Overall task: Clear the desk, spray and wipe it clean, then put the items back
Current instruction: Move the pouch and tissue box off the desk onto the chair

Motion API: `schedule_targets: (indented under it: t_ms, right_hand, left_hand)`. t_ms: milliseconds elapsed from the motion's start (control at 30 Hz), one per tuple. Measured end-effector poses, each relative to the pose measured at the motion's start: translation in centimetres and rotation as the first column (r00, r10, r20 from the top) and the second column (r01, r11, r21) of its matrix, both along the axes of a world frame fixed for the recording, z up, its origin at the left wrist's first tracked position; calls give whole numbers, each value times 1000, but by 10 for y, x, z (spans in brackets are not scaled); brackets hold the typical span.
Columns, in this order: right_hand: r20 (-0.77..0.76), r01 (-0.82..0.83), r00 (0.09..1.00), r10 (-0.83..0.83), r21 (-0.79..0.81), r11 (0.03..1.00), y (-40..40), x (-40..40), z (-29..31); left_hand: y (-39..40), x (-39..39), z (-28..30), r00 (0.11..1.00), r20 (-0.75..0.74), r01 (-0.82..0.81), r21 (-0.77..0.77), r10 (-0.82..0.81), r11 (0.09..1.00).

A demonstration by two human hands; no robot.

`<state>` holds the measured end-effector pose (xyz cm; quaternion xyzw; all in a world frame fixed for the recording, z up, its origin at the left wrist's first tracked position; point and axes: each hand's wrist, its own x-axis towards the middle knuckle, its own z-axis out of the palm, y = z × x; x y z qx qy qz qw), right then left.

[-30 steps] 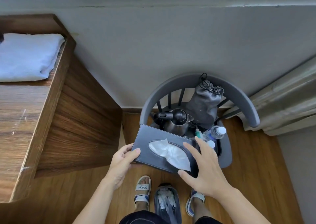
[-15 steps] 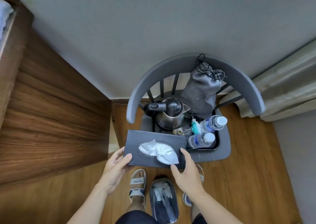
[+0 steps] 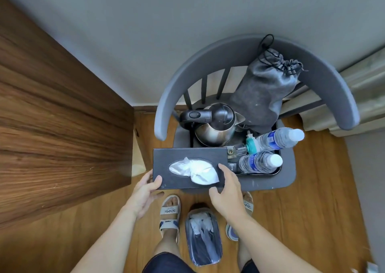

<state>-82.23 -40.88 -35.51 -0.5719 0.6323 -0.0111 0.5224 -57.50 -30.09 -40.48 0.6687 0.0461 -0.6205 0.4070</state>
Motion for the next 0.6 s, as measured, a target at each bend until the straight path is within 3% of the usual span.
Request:
schedule_targets:
  t_ms: [167, 600]
  right_hand:
    - [0, 41, 999, -41, 2, 999, 1, 2, -6]
    - [-2, 188, 982, -190, -129, 974, 14, 12, -7]
  left_hand:
    - [-15, 5, -6, 991, 55, 123, 36, -125, 992]
    - [-4, 8, -9, 949, 170, 256, 79, -266, 964]
